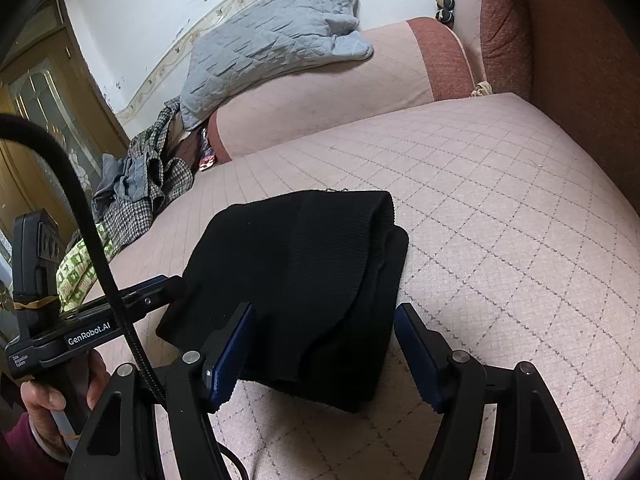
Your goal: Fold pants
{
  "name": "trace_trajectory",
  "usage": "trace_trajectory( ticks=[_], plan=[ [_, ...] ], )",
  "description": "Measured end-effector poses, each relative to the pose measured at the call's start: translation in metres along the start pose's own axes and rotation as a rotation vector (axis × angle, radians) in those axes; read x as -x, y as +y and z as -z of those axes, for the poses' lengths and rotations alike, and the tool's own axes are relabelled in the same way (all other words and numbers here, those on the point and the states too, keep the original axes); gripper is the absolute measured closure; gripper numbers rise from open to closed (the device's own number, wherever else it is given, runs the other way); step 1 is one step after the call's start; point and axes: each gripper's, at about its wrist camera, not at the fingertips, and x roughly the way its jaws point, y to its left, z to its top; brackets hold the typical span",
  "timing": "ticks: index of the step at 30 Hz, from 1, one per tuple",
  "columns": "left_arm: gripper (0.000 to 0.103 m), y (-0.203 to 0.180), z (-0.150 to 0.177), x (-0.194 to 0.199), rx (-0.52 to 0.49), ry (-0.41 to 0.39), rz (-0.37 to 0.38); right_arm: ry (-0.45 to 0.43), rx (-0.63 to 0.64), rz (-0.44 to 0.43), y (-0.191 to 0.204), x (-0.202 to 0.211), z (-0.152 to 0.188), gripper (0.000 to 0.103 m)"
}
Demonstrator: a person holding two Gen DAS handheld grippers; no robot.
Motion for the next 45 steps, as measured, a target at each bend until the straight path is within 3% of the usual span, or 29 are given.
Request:
trace_trajectory(
  ticks=[17, 25, 27, 29, 30, 36, 37, 38, 41, 45],
  plan=[
    [0.057, 0.006, 0.002, -0.006, 0.039, 0.006, -0.002, 0.008, -0.011, 0.007, 0.002, -0.002, 0.002, 0.033],
    [0.057, 0.019, -0.008, -0.010, 0.069, 0.002, 0.034, 0.037, -0.082, 0.036, -0.008, -0.016, -0.006, 0.030],
    [0.057, 0.023, -0.012, -0.015, 0.093, 0.016, 0.078, 0.047, -0.106, 0.035, -0.012, -0.019, -0.007, 0.029],
    [0.051, 0.026, -0.015, -0.023, 0.114, 0.047, 0.137, 0.069, -0.141, 0.008, -0.018, -0.025, -0.009, 0.027],
    [0.039, 0.026, -0.016, -0.030, 0.115, 0.069, 0.160, 0.081, -0.158, -0.003, -0.021, -0.029, -0.009, 0.026],
    [0.033, 0.027, -0.018, -0.056, 0.149, 0.112, 0.207, 0.085, -0.165, -0.008, -0.022, -0.035, -0.010, 0.025],
    [0.032, 0.028, -0.018, -0.059, 0.157, 0.115, 0.214, 0.084, -0.159, -0.012, -0.021, -0.036, -0.009, 0.026],
    [0.032, 0.029, -0.018, -0.062, 0.167, 0.120, 0.225, 0.084, -0.152, -0.021, -0.020, -0.037, -0.009, 0.036],
    [0.031, 0.029, -0.018, -0.065, 0.184, 0.122, 0.233, 0.069, -0.109, -0.005, -0.015, -0.034, -0.008, 0.046],
    [0.046, 0.021, -0.019, -0.057, 0.130, 0.098, 0.213, 0.033, -0.058, 0.023, -0.005, -0.027, -0.009, 0.059]
  ],
)
